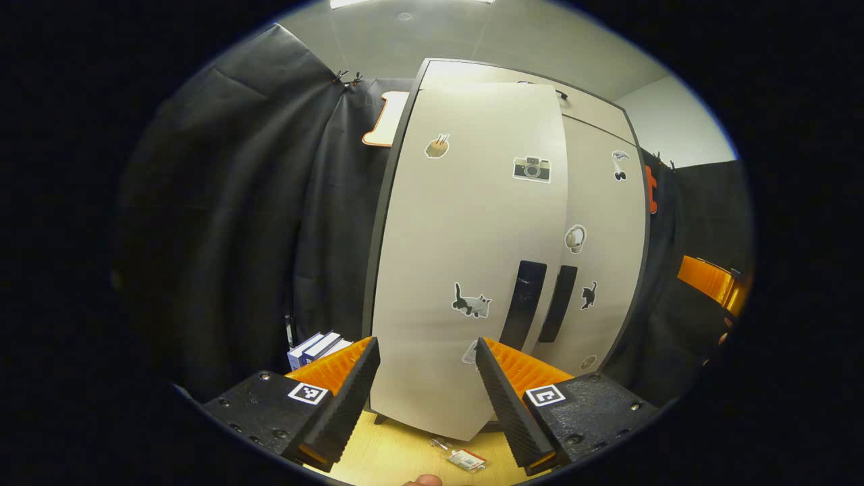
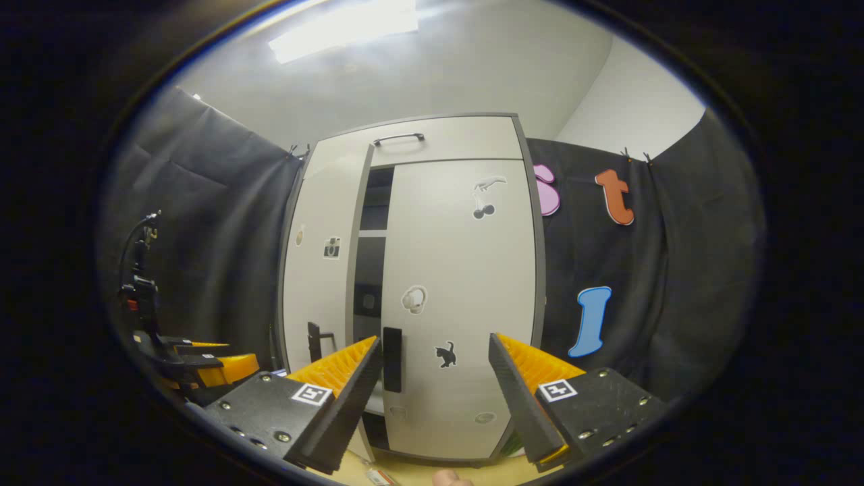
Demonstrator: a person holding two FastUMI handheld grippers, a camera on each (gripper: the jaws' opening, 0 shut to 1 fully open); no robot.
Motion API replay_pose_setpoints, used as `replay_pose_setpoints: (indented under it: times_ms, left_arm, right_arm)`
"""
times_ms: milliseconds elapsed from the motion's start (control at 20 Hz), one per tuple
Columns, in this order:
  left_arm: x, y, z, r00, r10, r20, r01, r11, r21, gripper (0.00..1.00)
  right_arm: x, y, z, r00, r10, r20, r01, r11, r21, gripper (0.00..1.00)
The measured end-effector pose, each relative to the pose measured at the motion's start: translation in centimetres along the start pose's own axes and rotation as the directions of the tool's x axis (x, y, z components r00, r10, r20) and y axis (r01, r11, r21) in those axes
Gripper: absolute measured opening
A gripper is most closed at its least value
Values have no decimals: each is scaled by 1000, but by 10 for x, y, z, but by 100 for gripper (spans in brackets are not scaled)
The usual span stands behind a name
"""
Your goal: Grasp the bottle in the cabinet with the left hand and place it on the coaster, then close the right door with the right hand and the left door with the left hand.
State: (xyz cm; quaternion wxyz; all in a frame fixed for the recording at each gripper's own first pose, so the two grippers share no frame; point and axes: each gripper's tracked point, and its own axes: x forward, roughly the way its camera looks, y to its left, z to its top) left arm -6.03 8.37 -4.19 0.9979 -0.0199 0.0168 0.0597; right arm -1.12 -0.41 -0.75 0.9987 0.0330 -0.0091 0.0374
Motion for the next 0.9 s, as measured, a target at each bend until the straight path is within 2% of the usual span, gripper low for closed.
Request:
replay_pose_setpoints:
  times_ms: [600,650,850,900]
  left_arm:
    - [-3,-35,6,996,-87,7,87,996,-11,91]
    - [-3,-39,8,996,-94,8,94,996,-8,91]
    - [-4,-49,14,994,-111,17,110,994,11,91]
    - [-5,-52,17,993,-115,21,115,993,13,91]
  right_arm:
    - [-10,-9,-7,1000,-19,-19,19,1000,5,95]
    - [-10,-10,-8,1000,-20,-21,20,1000,4,98]
    - [-14,-14,-12,999,-28,-29,28,1000,-4,93]
    - [-16,-15,-12,999,-31,-31,31,1000,-4,95]
